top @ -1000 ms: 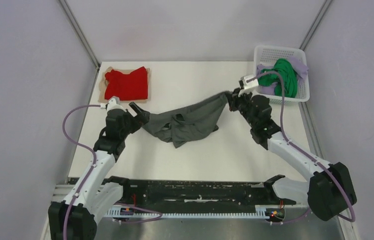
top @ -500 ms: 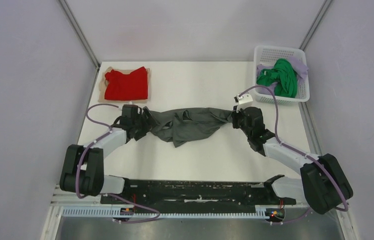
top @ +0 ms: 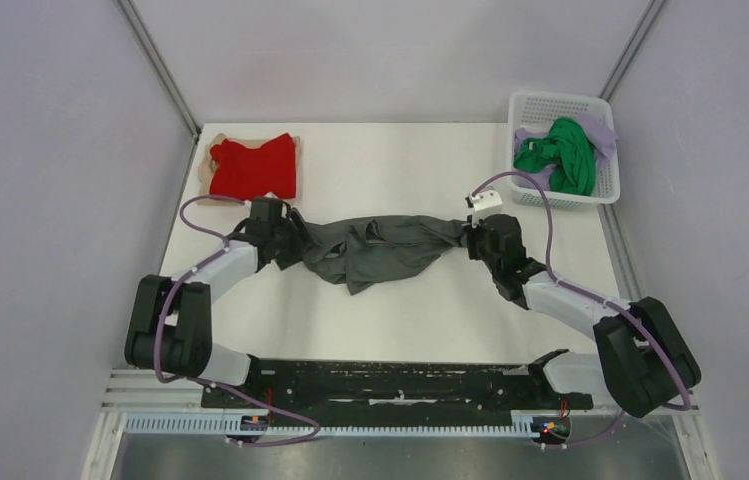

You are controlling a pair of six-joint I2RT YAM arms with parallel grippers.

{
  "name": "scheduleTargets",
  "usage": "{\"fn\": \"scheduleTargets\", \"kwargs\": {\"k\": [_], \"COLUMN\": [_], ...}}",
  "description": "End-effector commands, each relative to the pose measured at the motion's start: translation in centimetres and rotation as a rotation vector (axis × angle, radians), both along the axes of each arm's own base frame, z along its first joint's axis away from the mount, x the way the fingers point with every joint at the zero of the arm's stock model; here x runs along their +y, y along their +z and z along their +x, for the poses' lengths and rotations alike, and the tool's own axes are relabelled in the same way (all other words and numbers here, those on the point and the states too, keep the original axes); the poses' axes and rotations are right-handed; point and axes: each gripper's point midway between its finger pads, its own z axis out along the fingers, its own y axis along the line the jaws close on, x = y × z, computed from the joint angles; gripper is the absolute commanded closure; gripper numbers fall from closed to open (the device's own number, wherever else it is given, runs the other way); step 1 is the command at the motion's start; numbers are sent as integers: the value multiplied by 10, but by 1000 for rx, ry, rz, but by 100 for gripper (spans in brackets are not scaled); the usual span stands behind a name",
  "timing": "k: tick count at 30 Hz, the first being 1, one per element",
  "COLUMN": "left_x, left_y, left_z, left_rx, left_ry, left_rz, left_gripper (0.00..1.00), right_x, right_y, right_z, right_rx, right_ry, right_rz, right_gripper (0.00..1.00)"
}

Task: Fold and stack the t-shirts
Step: Flatten out the tshirt

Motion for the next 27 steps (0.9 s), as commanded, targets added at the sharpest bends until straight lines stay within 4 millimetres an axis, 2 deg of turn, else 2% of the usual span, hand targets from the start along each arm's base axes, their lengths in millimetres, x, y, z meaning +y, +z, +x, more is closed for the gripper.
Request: {"fn": "scheduleTargets", "kwargs": {"k": [1,5,11,17,18,22,24,27], "left_x": [2,7,-7,-9,-10,-12,-12,-6], "left_y": [23,18,10,2,-1,3,16,51], "left_z": [2,0,8,15,16,20,22,23], "left_rx": [-6,10,16,24,30,16,-14,-123], "left_ry": [23,38,15,18,17,19,18,31], "left_rz": [20,53,-16,-15,-14,-30,-30,-19], "left_gripper": [30,31,41,46,51,98,98,98], "right_x": [-4,-5,-6,-7,-8,-8,-9,-10], "right_y": [14,12,13,10,11,12,13,25], "right_z": [12,12,12,11,11,11,12,14], "right_rx": [-35,-26,-25,-11,-12,-18,-25,-72], "right_ry": [-24,-29,-34,-38,-41,-40,-51,-61], "right_rz": [-33,-42,-50,-60,-60,-57,-58,-35], "right_gripper": [100,100,100,100,100,100,100,100]}}
